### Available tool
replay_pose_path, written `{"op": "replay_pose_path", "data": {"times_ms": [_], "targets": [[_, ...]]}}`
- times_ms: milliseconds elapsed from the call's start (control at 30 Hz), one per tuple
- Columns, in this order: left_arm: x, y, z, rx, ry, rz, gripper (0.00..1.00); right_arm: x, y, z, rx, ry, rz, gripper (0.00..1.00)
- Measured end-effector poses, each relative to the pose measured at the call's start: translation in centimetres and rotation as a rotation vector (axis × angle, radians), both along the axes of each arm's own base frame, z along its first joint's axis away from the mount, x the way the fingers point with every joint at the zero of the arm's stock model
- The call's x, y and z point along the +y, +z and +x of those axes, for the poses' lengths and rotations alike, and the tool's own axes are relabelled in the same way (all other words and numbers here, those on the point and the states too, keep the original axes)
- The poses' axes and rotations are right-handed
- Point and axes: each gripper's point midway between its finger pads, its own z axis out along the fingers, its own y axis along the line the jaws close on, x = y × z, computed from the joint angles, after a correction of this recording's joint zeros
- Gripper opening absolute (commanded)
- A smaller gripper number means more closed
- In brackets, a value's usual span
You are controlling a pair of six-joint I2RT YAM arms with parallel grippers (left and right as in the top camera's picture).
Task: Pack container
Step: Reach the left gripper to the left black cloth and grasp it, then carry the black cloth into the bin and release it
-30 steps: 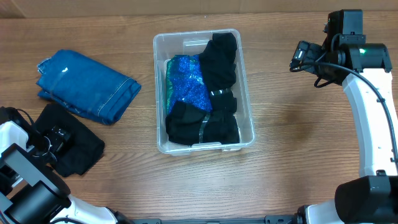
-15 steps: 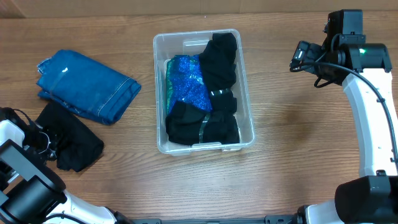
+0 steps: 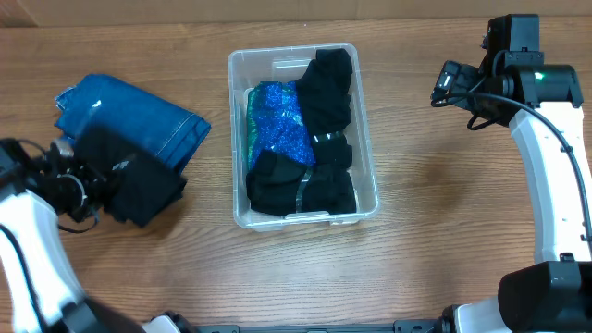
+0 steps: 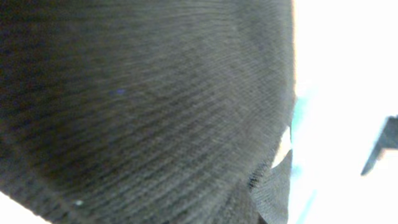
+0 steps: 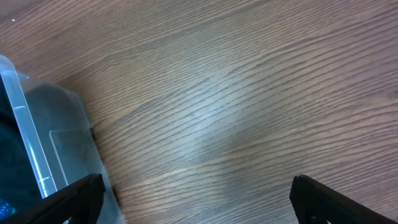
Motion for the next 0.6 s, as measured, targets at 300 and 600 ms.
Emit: {"op": "replay_pose_path", "data": {"times_ms": [300, 600], "targets": [[-16.1, 13.5, 1.8, -0.481, -0.450, 0.133, 0.04, 0.0, 0.0, 0.0, 0.000, -0.001, 0.000, 1.00], [-28.7, 11.4, 3.5, -0.530, -0.792, 0.147, 0.04, 0.0, 0.0, 0.0, 0.000, -0.001, 0.000, 1.00]]}}
